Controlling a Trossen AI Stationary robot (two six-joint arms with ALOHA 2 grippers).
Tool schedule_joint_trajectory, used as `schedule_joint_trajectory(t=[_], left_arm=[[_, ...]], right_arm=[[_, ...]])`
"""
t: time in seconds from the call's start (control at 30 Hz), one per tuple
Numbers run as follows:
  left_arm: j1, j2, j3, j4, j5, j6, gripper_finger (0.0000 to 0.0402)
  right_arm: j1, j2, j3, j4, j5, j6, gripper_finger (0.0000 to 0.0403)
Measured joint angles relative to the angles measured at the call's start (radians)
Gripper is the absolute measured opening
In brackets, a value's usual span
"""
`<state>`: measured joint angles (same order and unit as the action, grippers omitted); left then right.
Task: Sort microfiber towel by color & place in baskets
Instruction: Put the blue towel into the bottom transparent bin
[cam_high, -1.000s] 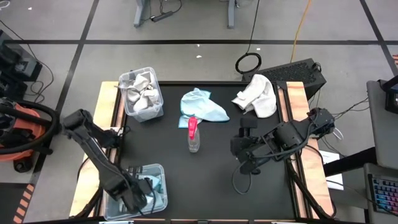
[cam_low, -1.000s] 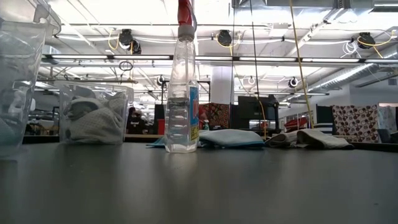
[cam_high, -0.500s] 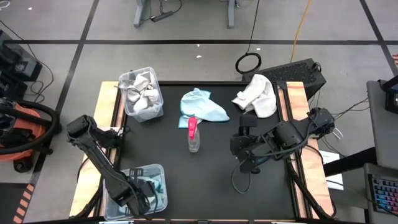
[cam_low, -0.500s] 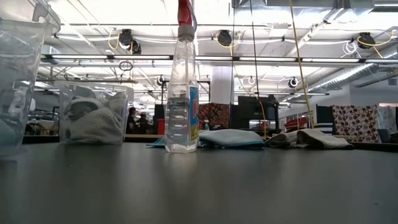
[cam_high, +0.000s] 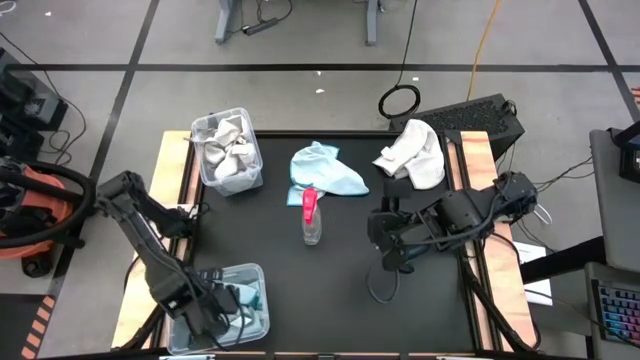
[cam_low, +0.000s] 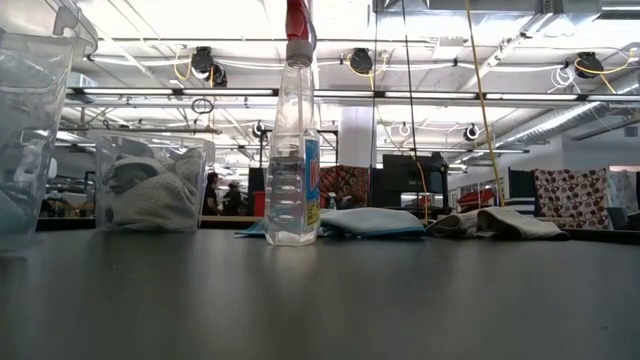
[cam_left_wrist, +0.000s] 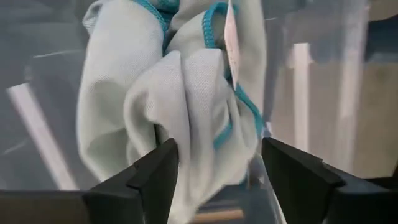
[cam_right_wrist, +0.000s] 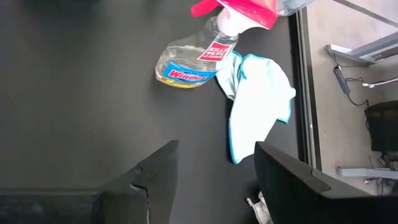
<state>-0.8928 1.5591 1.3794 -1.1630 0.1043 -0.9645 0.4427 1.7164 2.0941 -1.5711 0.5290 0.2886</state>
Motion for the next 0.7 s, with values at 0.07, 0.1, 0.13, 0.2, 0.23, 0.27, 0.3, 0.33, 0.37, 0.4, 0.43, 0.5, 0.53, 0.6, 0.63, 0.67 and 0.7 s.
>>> schedule_joint_trajectory(t=[0.07, 0.1, 0.13, 0.2, 0.23, 0.27, 0.3, 0.33, 0.37, 0.4, 0.43, 0.5, 0.53, 0.6, 0.63, 0.67, 0.7], left_arm=[[0.0, -0.024, 0.016, -0.02, 0.0, -0.011, 0.0237], [0.0, -0.036, 0.026, -0.031, -0.001, -0.019, 0.0237], [0.0, -0.049, 0.034, -0.042, -0.002, -0.024, 0.0238], [0.0, -0.074, 0.047, -0.062, -0.008, -0.025, 0.0238], [0.0, -0.087, 0.05, -0.063, -0.018, -0.025, 0.0238], [0.0, -0.101, 0.052, -0.061, -0.034, -0.025, 0.0238], [0.0, -0.116, 0.052, -0.062, -0.054, -0.026, 0.0238], [0.0, -0.132, 0.052, -0.062, -0.076, -0.032, 0.0238], [0.0, -0.146, 0.052, -0.062, -0.1, -0.04, 0.0238], [0.0, -0.16, 0.053, -0.062, -0.121, -0.044, 0.0238], [0.0, -0.174, 0.053, -0.062, -0.145, -0.048, 0.0238], [0.001, -0.201, 0.053, -0.062, -0.189, -0.049, 0.0238], [0.001, -0.213, 0.053, -0.062, -0.213, -0.049, 0.0238], [0.001, -0.235, 0.053, -0.062, -0.258, -0.042, 0.0238], [0.001, -0.245, 0.053, -0.062, -0.279, -0.034, 0.0238], [0.002, -0.255, 0.053, -0.062, -0.299, -0.021, 0.0238], [0.004, -0.265, 0.053, -0.062, -0.32, -0.007, 0.0238]], right_arm=[[-0.013, 0.0, 0.0, 0.0, 0.0, -0.01, 0.0198], [-0.019, 0.0, 0.0, 0.0, 0.0, -0.017, 0.0198], [-0.026, 0.0, 0.0, 0.0, 0.0, -0.023, 0.0198], [-0.04, 0.0, 0.0, 0.0, -0.001, -0.034, 0.0198], [-0.047, 0.0, 0.0, 0.0, -0.001, -0.041, 0.0198], [-0.055, 0.0, 0.0, 0.0, -0.001, -0.047, 0.0198], [-0.063, 0.0, 0.0, 0.0, -0.002, -0.055, 0.0198], [-0.072, 0.0, 0.0, 0.0, -0.003, -0.062, 0.0198], [-0.081, 0.0, 0.0, 0.0, -0.004, -0.068, 0.0198], [-0.09, 0.0, 0.0, 0.0, -0.004, -0.074, 0.0198], [-0.1, 0.0, 0.0, 0.0, -0.004, -0.08, 0.0198], [-0.119, 0.0, 0.0, 0.0, -0.006, -0.093, 0.0198], [-0.13, 0.0, 0.0, 0.0, -0.006, -0.1, 0.0198], [-0.154, 0.0, 0.0, 0.001, -0.009, -0.114, 0.0198], [-0.167, 0.0, 0.0, 0.004, -0.01, -0.122, 0.0198], [-0.181, 0.0, 0.0, 0.011, -0.01, -0.131, 0.0198], [-0.194, 0.0, -0.004, 0.026, -0.01, -0.141, 0.0198]])
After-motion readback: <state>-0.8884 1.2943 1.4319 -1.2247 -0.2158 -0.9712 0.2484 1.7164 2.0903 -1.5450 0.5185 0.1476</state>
